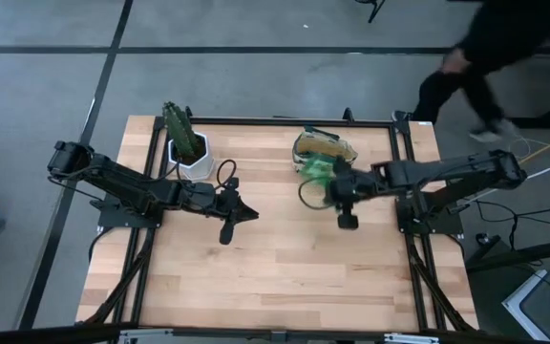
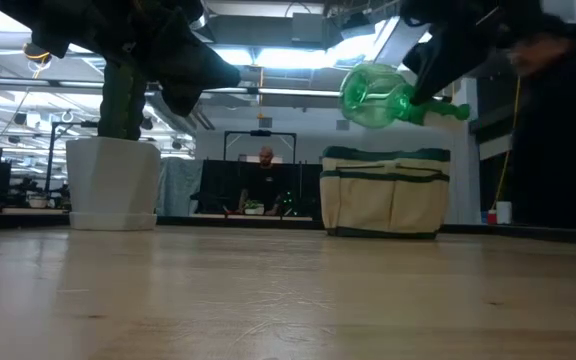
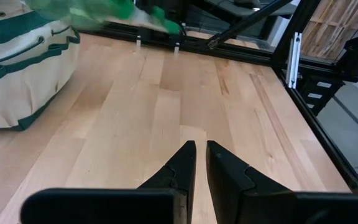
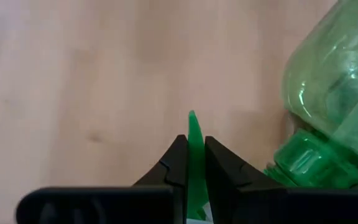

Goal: Pick & Place Garden tools in Gardening bag
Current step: Put the green spray bottle into the brown gardening bag

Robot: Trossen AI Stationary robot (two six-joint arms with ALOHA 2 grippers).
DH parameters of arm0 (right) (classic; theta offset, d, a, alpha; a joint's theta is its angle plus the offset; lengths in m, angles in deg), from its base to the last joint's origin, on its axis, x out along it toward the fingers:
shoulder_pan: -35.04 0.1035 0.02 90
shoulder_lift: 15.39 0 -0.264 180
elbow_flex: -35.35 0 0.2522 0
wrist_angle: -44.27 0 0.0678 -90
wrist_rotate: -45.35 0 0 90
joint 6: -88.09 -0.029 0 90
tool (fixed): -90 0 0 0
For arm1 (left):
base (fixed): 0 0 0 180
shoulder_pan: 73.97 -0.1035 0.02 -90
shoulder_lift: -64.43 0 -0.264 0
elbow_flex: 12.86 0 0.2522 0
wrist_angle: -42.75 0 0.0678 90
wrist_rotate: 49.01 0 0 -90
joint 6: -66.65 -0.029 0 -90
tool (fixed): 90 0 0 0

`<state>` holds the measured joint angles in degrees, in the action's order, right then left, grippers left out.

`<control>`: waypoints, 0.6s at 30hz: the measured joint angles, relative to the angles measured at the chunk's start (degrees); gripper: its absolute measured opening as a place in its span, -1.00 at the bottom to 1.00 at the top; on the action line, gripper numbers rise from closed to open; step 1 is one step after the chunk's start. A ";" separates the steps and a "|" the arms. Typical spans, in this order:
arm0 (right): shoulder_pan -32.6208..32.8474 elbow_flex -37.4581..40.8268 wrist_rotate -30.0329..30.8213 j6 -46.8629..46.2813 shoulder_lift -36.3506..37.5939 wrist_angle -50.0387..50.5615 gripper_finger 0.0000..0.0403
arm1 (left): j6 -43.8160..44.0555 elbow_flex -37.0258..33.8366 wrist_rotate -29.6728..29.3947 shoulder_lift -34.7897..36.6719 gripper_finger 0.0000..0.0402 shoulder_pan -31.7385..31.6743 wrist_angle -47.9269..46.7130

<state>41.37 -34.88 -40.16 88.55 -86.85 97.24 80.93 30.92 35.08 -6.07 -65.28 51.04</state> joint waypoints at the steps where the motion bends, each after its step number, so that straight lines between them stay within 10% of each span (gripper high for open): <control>1: -1.23 -1.27 1.35 1.37 0.00 2.45 -0.84 | -0.02 0.00 0.00 0.00 -0.84 0.00 -0.01; 18: -19.10 -4.93 7.04 25.10 -0.15 11.05 -0.85 | 0.00 0.00 -0.02 0.00 -0.84 0.00 -0.01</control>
<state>22.27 -39.82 -33.12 113.65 -87.00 108.30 80.93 30.92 35.06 -6.07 -65.28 51.04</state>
